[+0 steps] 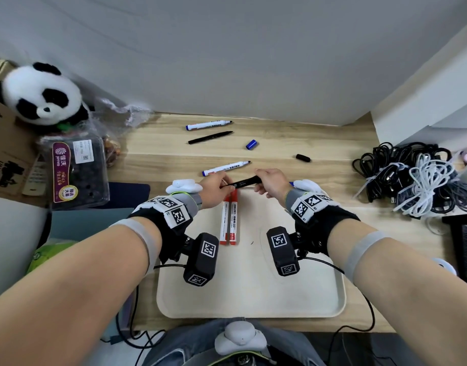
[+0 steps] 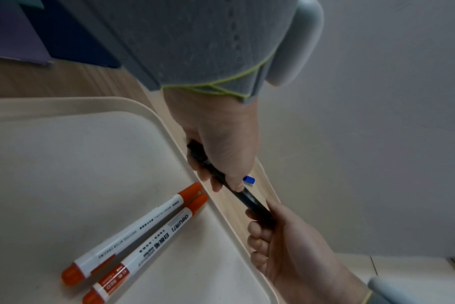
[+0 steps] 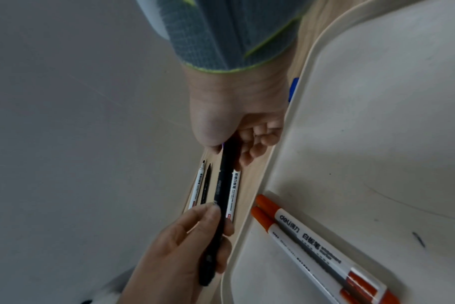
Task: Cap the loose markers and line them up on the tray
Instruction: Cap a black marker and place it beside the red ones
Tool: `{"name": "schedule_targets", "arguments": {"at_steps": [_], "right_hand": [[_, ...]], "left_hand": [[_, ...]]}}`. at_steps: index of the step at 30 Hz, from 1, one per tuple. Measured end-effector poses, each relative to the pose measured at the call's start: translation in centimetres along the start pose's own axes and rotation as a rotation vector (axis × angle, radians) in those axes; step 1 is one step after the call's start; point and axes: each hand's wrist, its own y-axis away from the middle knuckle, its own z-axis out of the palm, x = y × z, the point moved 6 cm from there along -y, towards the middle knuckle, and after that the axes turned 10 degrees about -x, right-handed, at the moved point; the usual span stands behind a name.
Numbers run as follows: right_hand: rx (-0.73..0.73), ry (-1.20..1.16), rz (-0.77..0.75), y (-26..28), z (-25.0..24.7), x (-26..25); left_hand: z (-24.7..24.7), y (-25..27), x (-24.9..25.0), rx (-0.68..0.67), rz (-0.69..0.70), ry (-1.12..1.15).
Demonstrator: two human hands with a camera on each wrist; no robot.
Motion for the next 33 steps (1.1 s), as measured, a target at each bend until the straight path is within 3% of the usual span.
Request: {"name": "schedule_targets", "arguments": {"at_steps": [5,10,15,22,25,29,33], "right_hand": [[0.036,0.230,0.095,0.8,-0.1,0.2],[0.011,0.168,0.079,0.9,0.6,0.5],[0.094,-0.048,-0.078,1.4,0.4,-0.5],[0.025,-0.018,-0.223,2.2,0.7,-1.7],[-0.016,-0.127,-0.219,2.4,0.5,-1.6],[-0.112,-0.372,-0.142,2.4,1.3,-0.6],[-0.149,-0.337,0.018,2.0,1.8,1.3]], "left_hand": [[0.6,1.1,1.9,-0.055,0.074,-0.181],[1.0,2.0,2.1,-0.211,0.057,0.058],[1.1,2.5,2.1,-0.341,-0.032,0.300],[1.9,3.4,1.4,-0.515,-0.122,0.643],[1.8,3.5,2.2,-0.471,-0.102,0.607],[1.5,2.8,4.3,-0.285,-0.038,0.418],[2.8,2.3,3.7,-0.313,-0.108,0.373]]}}
